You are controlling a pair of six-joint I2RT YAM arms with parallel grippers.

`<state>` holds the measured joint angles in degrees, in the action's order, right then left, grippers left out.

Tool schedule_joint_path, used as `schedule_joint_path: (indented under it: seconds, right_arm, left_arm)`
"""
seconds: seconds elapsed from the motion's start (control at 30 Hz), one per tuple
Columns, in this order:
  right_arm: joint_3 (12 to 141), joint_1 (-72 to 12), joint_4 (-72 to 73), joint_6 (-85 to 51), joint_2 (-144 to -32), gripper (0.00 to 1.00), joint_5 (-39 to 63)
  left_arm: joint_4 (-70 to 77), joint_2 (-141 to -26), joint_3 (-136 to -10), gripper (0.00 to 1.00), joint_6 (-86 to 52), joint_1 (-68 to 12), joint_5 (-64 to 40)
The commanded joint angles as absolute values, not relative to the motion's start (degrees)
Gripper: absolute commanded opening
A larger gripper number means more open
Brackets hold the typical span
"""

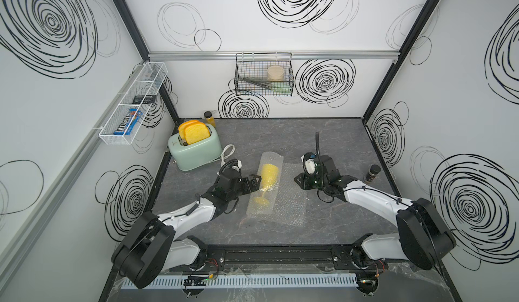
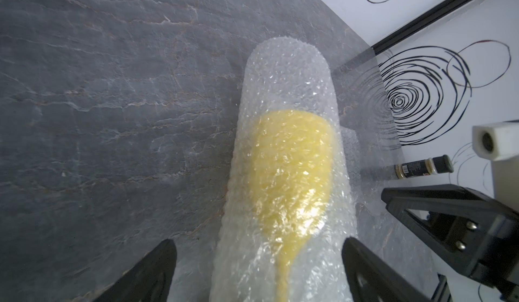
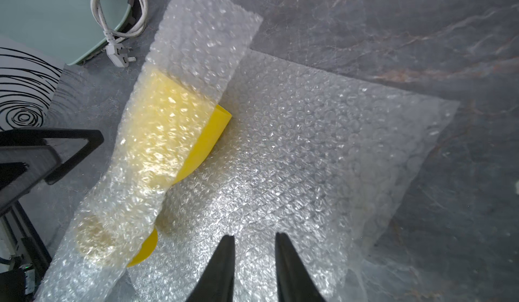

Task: Unpack wine glasses from bubble wrap
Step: Unwrap the bubble wrap at the center of the board.

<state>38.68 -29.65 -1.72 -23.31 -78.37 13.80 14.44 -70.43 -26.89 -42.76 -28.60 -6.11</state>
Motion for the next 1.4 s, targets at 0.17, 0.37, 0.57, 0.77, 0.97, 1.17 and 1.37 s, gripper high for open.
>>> schedule_joint_path:
  seconds: [0.17,0.37,0.57,0.77,0.97,1.17,1.37]
  right_arm:
    - [36.8,-30.9,4.0,-26.4,-81.3,0.31,19.4]
    - [41.7,-38.0,6.4,-28.7,-88.1,0.3,18.8]
    - [46.7,-43.2,8.3,-32.1,-93.1,0.33,19.8]
    - [50.4,-45.0,7.3,-32.8,-95.4,0.4,19.4]
    - [53.3,-41.0,2.0,-26.5,-93.5,0.42,20.7]
    - [58.0,-32.7,-3.1,-15.2,-92.7,0.43,26.6]
    - [61.8,-29.6,-1.2,-6.9,-98.5,0.53,34.0]
  left_arm:
    - [3.3,-62.7,-32.8,0.98,-36.9,-28.8,-3.7]
    - [3.9,-60.9,-28.6,0.98,-37.4,-25.2,-7.1]
    - [0.7,-55.8,-27.4,0.98,-36.2,-20.1,-8.8]
    - [-3.6,-51.9,-30.3,0.98,-34.3,-17.3,-9.7]
    - [-6.5,-50.8,-35.4,0.98,-35.0,-20.6,-10.7]
    - [-4.9,-52.2,-37.9,0.98,-39.2,-29.6,-8.6]
    - [-0.2,-55.2,-34.5,0.97,-43.0,-34.9,-6.8]
